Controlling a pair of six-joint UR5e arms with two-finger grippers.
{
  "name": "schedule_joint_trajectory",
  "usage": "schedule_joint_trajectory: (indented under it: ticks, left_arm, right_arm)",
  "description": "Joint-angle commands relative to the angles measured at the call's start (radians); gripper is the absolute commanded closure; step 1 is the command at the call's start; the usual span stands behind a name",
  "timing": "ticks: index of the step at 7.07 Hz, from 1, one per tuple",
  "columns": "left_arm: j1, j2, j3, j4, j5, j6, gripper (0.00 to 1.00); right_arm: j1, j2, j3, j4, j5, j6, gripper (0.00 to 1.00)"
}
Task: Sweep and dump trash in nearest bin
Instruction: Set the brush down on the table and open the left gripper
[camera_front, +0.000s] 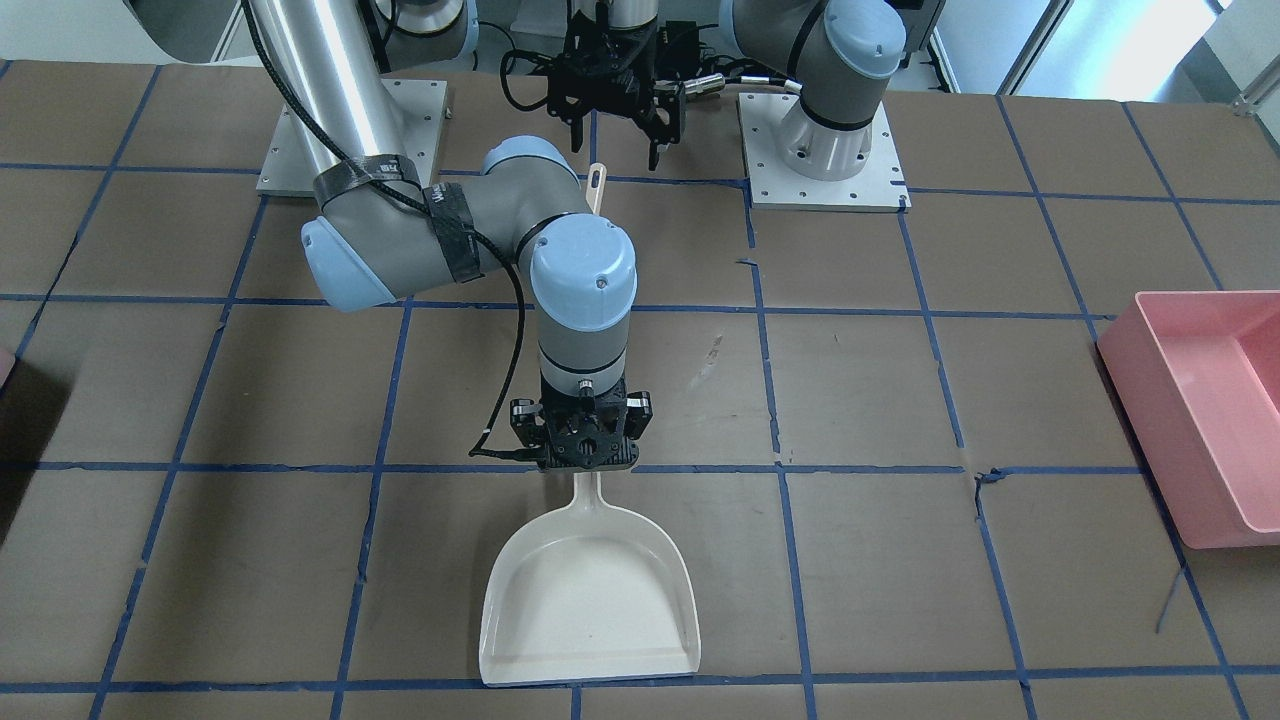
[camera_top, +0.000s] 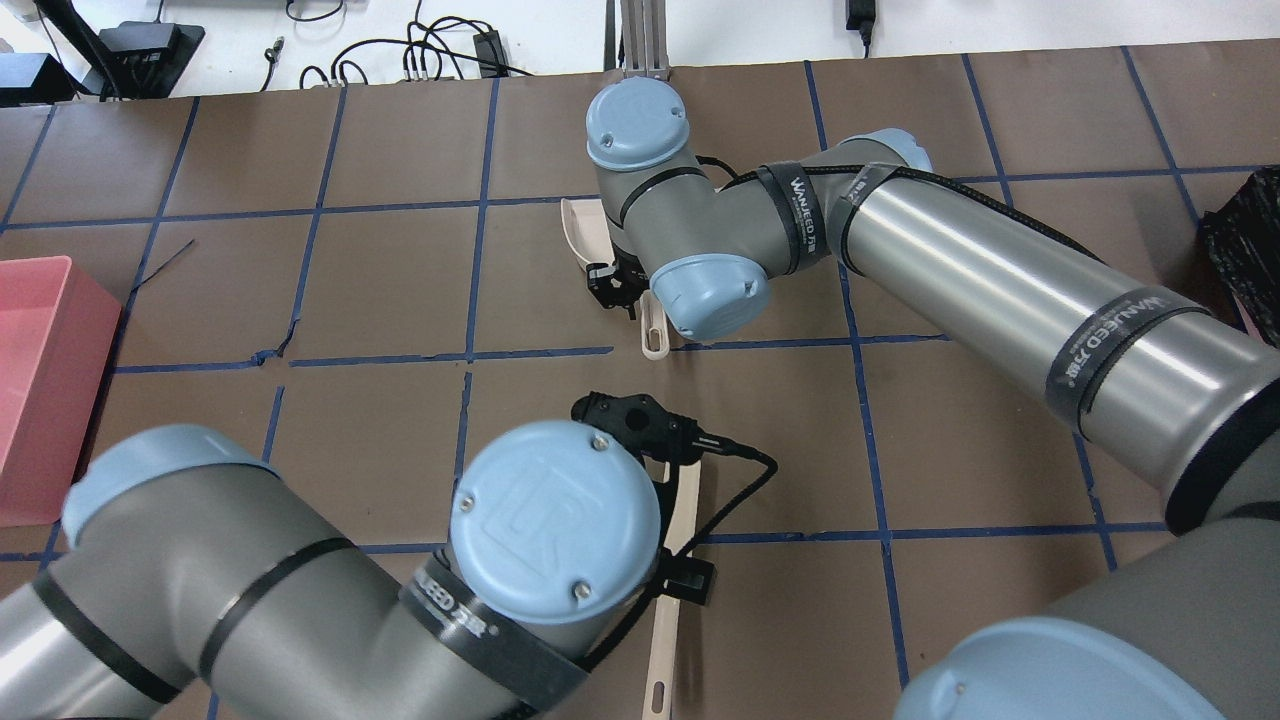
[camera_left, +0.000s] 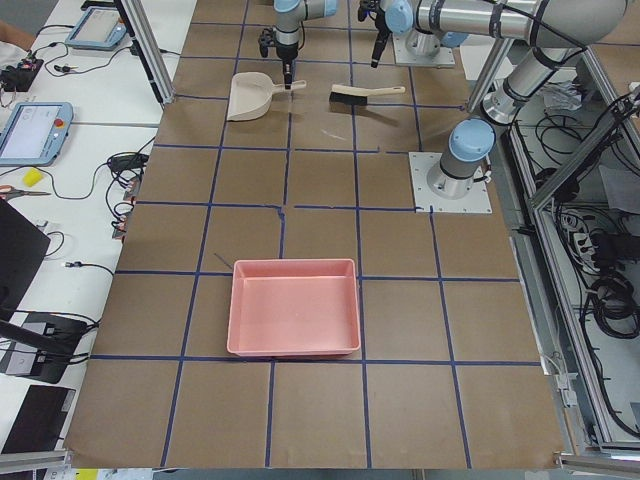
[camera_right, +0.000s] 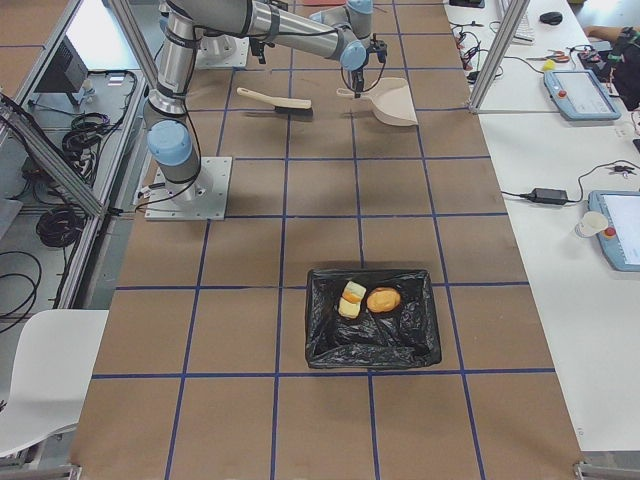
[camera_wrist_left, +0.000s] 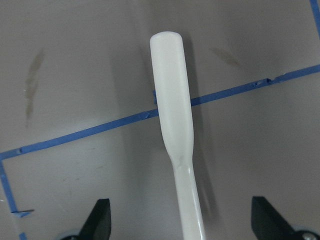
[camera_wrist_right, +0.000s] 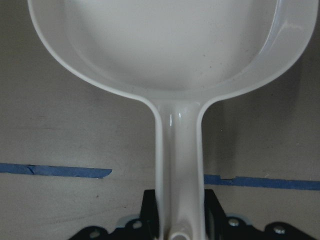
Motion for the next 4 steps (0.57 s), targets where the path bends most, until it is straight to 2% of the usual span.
schedule_joint_trajectory:
  ticks: [1, 3, 4]
  left_arm:
    - [0.108, 0.036, 0.093, -0.184, 0.001, 0.157, 0.0]
    - [0.259, 0.048, 0.176, -0.318, -0.001, 0.301, 0.0]
    - [0.328, 0.047, 0.21, -0.363, -0.001, 0.37, 0.0]
  right_arm:
    - [-0.005, 0.003, -0.011, -0.003, 0.0, -0.007, 0.05]
    - [-0.036, -0.043, -0.029, 0.009, 0.008, -0.014, 0.01]
    - [-0.063, -0.093, -0.053, 0.067, 0.012, -0.019, 0.0]
